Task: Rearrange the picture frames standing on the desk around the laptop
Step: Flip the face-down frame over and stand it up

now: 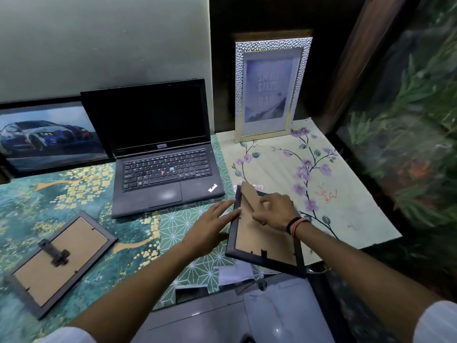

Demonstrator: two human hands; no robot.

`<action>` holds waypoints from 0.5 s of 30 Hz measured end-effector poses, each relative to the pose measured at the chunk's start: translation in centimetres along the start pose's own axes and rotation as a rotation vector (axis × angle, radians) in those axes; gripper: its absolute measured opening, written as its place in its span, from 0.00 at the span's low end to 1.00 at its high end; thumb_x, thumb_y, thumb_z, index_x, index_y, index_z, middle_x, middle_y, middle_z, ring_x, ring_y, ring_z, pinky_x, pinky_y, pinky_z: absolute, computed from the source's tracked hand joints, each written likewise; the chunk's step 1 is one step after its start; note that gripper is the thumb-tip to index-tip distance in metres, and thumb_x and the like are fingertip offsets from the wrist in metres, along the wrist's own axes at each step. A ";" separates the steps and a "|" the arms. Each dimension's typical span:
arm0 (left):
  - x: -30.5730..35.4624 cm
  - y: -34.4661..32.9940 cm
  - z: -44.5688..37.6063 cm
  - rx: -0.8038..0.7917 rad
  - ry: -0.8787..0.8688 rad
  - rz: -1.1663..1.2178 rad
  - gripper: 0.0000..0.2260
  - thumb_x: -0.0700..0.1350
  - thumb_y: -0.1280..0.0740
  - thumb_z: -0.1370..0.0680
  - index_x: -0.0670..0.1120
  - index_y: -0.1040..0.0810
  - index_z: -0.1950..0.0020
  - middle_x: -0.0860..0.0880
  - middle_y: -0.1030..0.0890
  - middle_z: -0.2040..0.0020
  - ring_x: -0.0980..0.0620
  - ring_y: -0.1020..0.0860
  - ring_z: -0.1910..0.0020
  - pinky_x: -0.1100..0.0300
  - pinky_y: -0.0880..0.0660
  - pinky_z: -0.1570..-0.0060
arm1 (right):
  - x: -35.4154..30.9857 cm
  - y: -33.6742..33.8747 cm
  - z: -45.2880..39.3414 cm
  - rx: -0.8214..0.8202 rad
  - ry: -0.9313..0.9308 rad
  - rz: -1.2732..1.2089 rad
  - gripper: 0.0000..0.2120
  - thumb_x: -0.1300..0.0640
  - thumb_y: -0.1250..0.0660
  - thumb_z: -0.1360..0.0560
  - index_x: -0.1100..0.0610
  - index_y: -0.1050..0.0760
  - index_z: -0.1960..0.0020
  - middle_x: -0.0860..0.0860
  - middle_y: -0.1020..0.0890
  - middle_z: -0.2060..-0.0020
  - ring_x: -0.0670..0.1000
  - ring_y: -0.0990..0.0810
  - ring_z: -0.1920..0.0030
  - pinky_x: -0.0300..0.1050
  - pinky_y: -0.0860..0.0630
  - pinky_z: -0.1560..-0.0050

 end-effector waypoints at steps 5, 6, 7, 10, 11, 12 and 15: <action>1.9 2.8 -5.0 0.039 -0.206 0.048 0.21 0.39 0.30 0.23 0.48 0.20 0.30 0.49 0.20 0.29 0.45 0.26 0.27 0.44 0.30 0.29 | 0.9 3.7 -2.6 -0.166 -0.052 -0.144 0.11 0.47 0.24 0.34 0.54 0.14 0.57 0.48 0.16 0.67 0.49 0.20 0.67 0.45 0.21 0.60; 2.4 3.4 -5.6 0.010 -0.210 0.087 0.21 0.38 0.31 0.22 0.49 0.20 0.29 0.49 0.20 0.29 0.46 0.24 0.28 0.45 0.29 0.30 | 1.2 4.3 -3.1 -0.228 -0.060 -0.182 0.11 0.48 0.23 0.33 0.55 0.14 0.56 0.49 0.16 0.69 0.50 0.21 0.69 0.46 0.21 0.60; 3.0 4.0 -6.4 -0.013 -0.204 0.144 0.22 0.38 0.32 0.21 0.49 0.21 0.28 0.48 0.22 0.27 0.47 0.24 0.28 0.47 0.30 0.29 | 1.6 5.1 -3.6 -0.293 -0.081 -0.236 0.11 0.50 0.23 0.32 0.57 0.15 0.55 0.51 0.17 0.68 0.51 0.21 0.67 0.48 0.21 0.58; 3.2 4.7 -8.1 -0.087 -0.145 0.262 0.27 0.35 0.33 0.21 0.51 0.28 0.23 0.49 0.28 0.23 0.54 0.30 0.26 0.59 0.37 0.26 | 4.0 7.6 -4.4 -0.378 -0.138 -0.522 0.11 0.57 0.29 0.23 0.65 0.18 0.49 0.59 0.16 0.58 0.55 0.20 0.58 0.48 0.21 0.51; 2.8 4.6 -8.5 -0.111 -0.113 0.326 0.29 0.34 0.33 0.21 0.51 0.30 0.21 0.49 0.28 0.22 0.54 0.30 0.26 0.58 0.37 0.25 | 5.3 8.6 -4.5 -0.354 -0.143 -0.616 0.10 0.60 0.32 0.21 0.66 0.19 0.46 0.61 0.15 0.54 0.57 0.18 0.55 0.49 0.20 0.49; 2.3 4.6 -8.8 -0.129 -0.066 0.418 0.29 0.35 0.33 0.20 0.52 0.31 0.21 0.48 0.27 0.23 0.52 0.28 0.26 0.55 0.34 0.25 | 7.0 9.3 -4.6 -0.323 -0.138 -0.704 0.09 0.65 0.36 0.20 0.66 0.20 0.43 0.62 0.15 0.50 0.59 0.18 0.52 0.49 0.20 0.48; 1.3 4.4 -10.1 -0.158 0.109 0.694 0.29 0.35 0.32 0.19 0.54 0.33 0.20 0.48 0.22 0.28 0.46 0.23 0.29 0.52 0.26 0.29 | 11.9 9.8 -4.1 -0.232 -0.114 -0.692 0.22 0.79 0.44 0.25 0.63 0.19 0.43 0.61 0.15 0.46 0.61 0.19 0.46 0.51 0.21 0.46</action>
Point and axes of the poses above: each hand's wrist, its own z-axis away from the middle knuckle, its own y-axis out of the back of the hand, x = y × z, the point moved 2 cm from there along -z, towards the middle knuckle
